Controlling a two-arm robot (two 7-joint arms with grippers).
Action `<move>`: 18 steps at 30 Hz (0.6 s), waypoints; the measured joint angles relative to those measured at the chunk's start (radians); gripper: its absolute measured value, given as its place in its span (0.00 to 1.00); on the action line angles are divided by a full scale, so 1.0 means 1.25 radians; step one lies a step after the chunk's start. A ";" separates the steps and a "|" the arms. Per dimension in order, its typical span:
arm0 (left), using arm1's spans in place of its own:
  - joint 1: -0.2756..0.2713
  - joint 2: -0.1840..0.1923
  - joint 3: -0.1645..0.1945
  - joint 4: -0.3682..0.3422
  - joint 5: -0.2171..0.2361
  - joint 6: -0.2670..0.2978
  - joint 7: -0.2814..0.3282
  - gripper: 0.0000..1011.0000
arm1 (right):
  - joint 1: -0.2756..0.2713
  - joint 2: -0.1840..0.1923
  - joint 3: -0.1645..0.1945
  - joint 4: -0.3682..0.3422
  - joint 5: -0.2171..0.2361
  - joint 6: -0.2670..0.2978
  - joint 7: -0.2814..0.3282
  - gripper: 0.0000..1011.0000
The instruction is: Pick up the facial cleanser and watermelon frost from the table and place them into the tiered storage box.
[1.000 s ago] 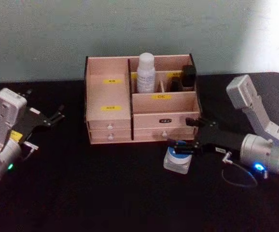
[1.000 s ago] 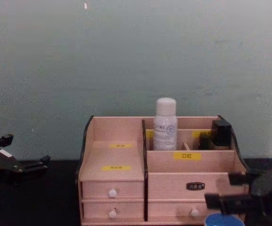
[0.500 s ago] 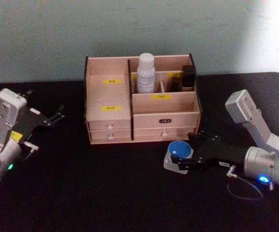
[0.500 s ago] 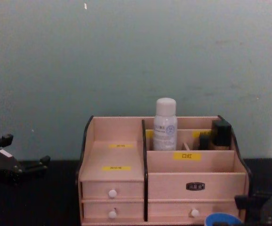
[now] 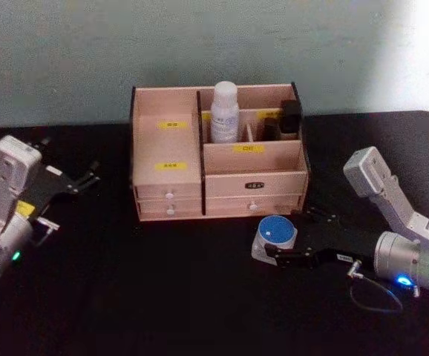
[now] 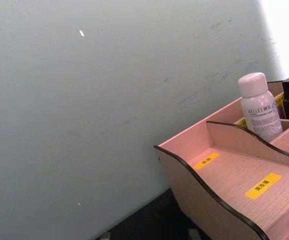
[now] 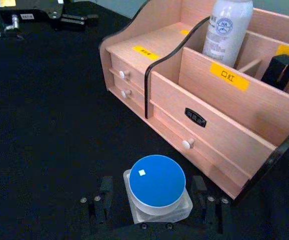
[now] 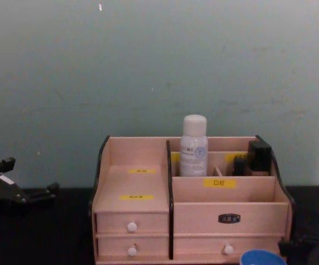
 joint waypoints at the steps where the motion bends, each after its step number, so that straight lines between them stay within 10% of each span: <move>1: 0.000 0.000 0.000 0.000 0.000 0.000 0.000 0.99 | 0.000 -0.002 0.000 0.003 -0.001 0.000 0.000 0.99; 18: 0.000 0.000 0.000 0.000 0.000 0.000 0.000 0.99 | 0.012 -0.016 -0.009 0.027 -0.010 0.002 0.006 0.99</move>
